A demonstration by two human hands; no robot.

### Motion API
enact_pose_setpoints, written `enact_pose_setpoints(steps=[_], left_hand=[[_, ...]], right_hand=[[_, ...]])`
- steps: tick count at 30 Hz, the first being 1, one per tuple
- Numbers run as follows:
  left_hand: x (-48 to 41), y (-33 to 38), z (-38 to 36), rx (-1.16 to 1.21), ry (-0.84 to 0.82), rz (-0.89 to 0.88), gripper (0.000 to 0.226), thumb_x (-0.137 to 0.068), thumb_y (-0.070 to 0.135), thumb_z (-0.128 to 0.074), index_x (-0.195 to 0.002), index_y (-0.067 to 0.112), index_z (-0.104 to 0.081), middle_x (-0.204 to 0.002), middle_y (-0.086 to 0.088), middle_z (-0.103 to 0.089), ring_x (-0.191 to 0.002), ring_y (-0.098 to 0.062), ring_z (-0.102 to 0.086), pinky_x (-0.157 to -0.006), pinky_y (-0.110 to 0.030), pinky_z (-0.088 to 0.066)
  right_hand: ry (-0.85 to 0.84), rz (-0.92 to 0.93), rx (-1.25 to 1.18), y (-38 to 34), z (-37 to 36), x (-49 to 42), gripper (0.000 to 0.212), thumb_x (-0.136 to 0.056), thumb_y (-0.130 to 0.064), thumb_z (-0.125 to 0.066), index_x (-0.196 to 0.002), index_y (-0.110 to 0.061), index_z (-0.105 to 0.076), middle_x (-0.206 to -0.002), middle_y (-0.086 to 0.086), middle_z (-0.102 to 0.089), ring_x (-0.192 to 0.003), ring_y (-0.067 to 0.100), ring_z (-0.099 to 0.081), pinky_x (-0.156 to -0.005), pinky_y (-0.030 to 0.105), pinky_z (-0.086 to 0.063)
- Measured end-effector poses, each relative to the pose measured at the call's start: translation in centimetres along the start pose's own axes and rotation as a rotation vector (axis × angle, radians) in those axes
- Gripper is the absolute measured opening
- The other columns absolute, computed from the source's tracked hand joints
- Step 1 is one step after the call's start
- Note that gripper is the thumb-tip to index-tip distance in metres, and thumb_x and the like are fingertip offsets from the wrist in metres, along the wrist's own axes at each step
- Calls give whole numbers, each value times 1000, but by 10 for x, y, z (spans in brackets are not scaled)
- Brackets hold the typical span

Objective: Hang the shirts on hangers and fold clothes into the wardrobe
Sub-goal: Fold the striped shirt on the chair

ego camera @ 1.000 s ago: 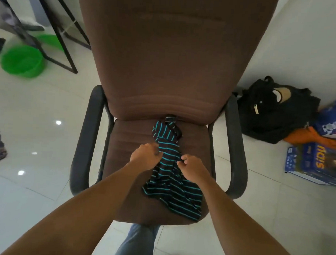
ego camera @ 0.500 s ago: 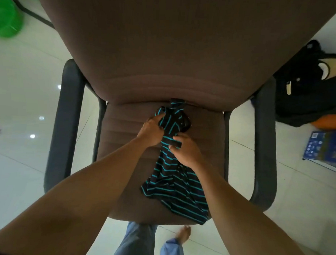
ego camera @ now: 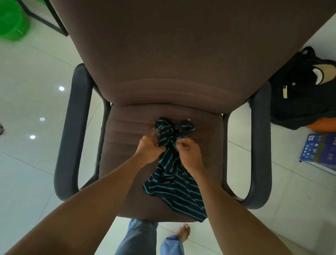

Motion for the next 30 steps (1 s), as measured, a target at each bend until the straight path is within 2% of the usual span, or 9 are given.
enact_pose_setpoints(steps=[4, 8, 13, 18, 20, 22, 24, 26, 30], left_hand=[[18, -16, -7, -18, -60, 12, 40, -77, 8, -74, -111, 24, -64, -96, -5, -71, -87, -17, -69, -80, -36, -59], [28, -31, -9, -184, -157, 28, 24, -79, 12, -71, -97, 26, -65, -84, 6, -68, -77, -10, -66, -59, -13, -49], [29, -40, -3, -341, -80, -9, 14, -72, 45, -70, -60, 40, -64, -111, 10, -52, -115, -13, -44, -104, -34, -40], [24, -33, 5, -357, -6, -53, 24, -88, 31, -63, -76, 11, -67, -82, -4, -69, -85, -25, -67, -82, -42, -56], [21, -30, 11, -437, 73, -43, 16, -84, 32, -69, -81, 16, -67, -93, -1, -67, -95, -23, -64, -82, -43, -57], [17, -24, 12, -526, 100, -74, 36, -79, 26, -76, -112, 20, -61, -119, 0, -54, -115, -22, -49, -94, -46, -51], [12, -16, 11, -586, 63, -115, 59, -76, 18, -78, -128, 23, -51, -131, 0, -45, -124, -22, -42, -99, -45, -47], [8, -5, 8, -639, 38, -193, 53, -77, 19, -77, -125, 26, -55, -129, 2, -49, -123, -21, -45, -98, -42, -47], [13, 4, -4, -382, -107, -152, 21, -83, 20, -70, -104, 18, -69, -84, 7, -68, -77, -5, -64, -64, -14, -48]], right_hand=[[140, 11, -54, 3, -3, -10, 29, -77, -56, -69, -91, -31, -66, -109, 16, -62, -90, 25, -64, -82, 41, -57], [66, -22, 42, 1, -4, -4, 35, -89, -36, -72, -121, -25, -62, -129, -3, -50, -113, 12, -55, -90, 25, -48], [-43, -84, 309, 20, -5, 3, 39, -94, -22, -67, -131, -13, -60, -118, 5, -68, -100, 17, -65, -79, 25, -52], [-246, -137, 419, 40, -10, 17, 23, -97, -15, -58, -118, -12, -67, -77, 8, -70, -63, 19, -60, -57, 35, -52], [-265, -137, 388, 47, -10, 19, 15, -97, -15, -57, -109, -17, -65, -73, 4, -65, -52, 13, -53, -46, 25, -44], [-254, -88, 362, 51, -9, 21, 8, -95, -16, -59, -90, -22, -61, -75, 2, -56, -47, 6, -50, -42, 15, -36], [-273, -52, 356, 54, -11, 23, 12, -91, -20, -64, -81, -23, -58, -86, -1, -47, -54, 2, -53, -49, 12, -36], [-316, -56, 359, 53, -13, 25, 7, -90, -22, -67, -95, -21, -62, -98, 1, -58, -71, 8, -59, -58, 21, -44], [-198, -263, -25, 46, -15, 30, 6, -94, -19, -65, -100, -21, -64, -107, 8, -70, -98, 27, -67, -84, 41, -57]])
Point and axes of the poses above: each hand's wrist, its own x-axis away from the middle knuckle, its own z-axis out of the back of the hand, y = z × x, the point moved 4 cm from there along -x, towards the middle knuckle
